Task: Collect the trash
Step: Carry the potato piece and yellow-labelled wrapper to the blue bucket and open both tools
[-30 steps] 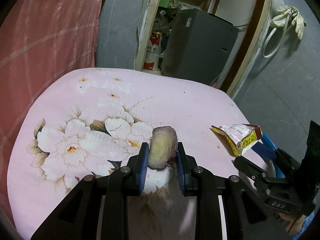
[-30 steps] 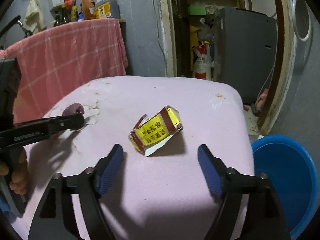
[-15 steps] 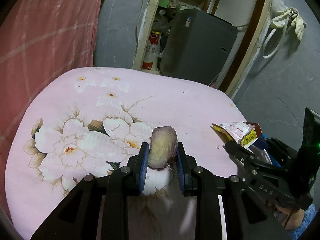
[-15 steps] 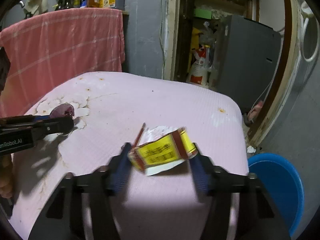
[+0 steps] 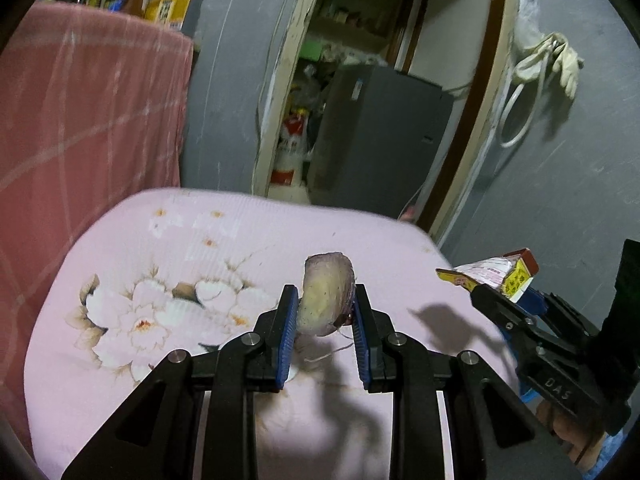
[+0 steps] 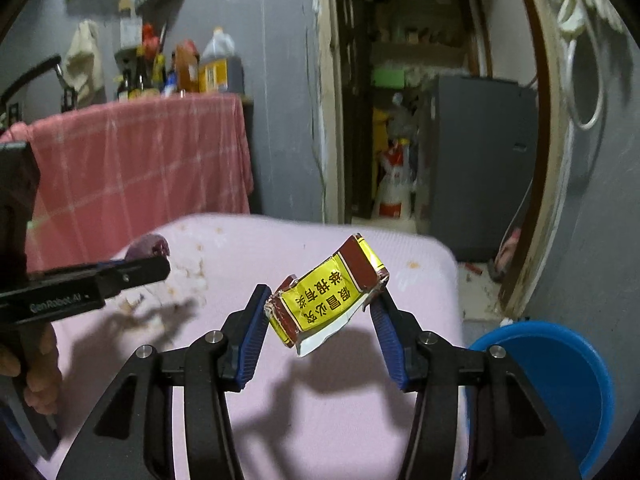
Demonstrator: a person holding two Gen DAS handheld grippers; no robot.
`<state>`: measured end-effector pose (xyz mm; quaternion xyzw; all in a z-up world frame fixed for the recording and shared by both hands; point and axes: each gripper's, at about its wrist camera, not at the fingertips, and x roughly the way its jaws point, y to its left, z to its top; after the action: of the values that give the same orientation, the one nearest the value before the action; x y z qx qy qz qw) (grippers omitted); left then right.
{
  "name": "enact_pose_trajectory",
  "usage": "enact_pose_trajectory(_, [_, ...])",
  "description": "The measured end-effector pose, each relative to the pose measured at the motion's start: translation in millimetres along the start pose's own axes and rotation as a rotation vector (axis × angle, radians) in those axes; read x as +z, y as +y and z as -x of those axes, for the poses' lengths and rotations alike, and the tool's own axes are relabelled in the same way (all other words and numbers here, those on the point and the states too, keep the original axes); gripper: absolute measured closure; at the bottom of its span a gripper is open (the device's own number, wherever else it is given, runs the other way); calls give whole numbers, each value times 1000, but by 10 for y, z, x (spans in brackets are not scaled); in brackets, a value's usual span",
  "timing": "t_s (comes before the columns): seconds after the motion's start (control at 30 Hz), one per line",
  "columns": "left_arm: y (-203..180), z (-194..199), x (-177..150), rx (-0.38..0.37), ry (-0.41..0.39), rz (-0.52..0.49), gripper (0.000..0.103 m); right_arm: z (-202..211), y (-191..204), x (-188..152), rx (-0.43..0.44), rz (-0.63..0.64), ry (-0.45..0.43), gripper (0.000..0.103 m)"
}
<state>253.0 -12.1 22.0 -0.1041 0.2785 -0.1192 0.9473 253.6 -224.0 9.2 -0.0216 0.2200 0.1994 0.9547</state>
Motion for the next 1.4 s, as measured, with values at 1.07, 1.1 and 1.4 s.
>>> enact_pose_trajectory(1.07, [-1651,57,90,-218,-163,-207,81,1493,-898,-93,-293,-172,-393,54])
enact_pose_trajectory(1.1, [-1690,27,75,-223,-157,-211,81,1500,-943,-115,-303,-181,-386,54])
enact_pose_trajectory(1.4, [-2069,-443,-123,-232,-42,-275,81,1460,-1318,-281,-362,-290,-291,54])
